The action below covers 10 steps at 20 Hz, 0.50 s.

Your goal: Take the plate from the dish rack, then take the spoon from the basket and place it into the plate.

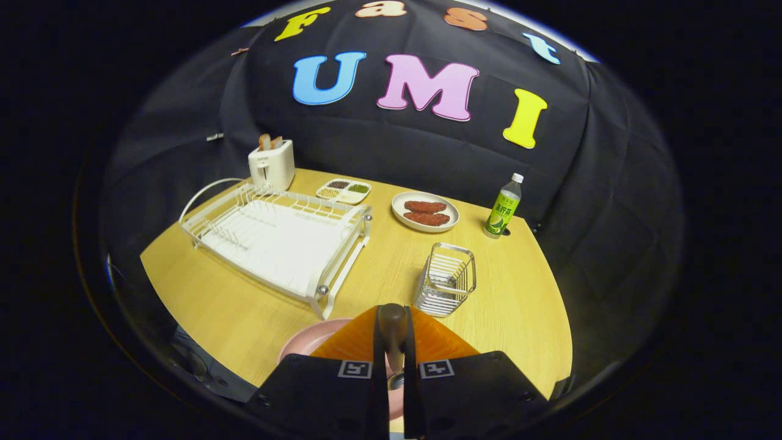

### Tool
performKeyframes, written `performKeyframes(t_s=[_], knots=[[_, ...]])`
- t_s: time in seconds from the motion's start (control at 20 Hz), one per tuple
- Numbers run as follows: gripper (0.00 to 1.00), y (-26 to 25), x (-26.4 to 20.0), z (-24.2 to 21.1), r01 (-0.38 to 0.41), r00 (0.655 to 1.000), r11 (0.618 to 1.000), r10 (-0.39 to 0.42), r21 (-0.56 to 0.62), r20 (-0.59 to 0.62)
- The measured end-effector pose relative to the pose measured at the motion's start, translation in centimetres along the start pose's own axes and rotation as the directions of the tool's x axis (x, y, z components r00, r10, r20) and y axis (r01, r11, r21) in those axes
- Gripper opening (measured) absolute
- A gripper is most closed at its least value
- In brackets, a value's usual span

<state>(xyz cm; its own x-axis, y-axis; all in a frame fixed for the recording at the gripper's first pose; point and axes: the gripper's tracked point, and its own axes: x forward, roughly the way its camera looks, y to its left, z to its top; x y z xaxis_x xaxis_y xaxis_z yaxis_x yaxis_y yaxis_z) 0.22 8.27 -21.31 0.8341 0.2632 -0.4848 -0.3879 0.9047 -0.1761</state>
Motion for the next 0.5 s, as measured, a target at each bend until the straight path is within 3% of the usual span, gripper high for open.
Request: performKeyframes(t_s=[0.3,0.5], knots=[[0.15,3.7,2.4,-1.9,-0.047,0.999,0.988,0.045,-0.148,-0.016],[0.17,5.6,3.1,-1.8,-0.082,0.997,0.988,0.08,-0.132,-0.022]])
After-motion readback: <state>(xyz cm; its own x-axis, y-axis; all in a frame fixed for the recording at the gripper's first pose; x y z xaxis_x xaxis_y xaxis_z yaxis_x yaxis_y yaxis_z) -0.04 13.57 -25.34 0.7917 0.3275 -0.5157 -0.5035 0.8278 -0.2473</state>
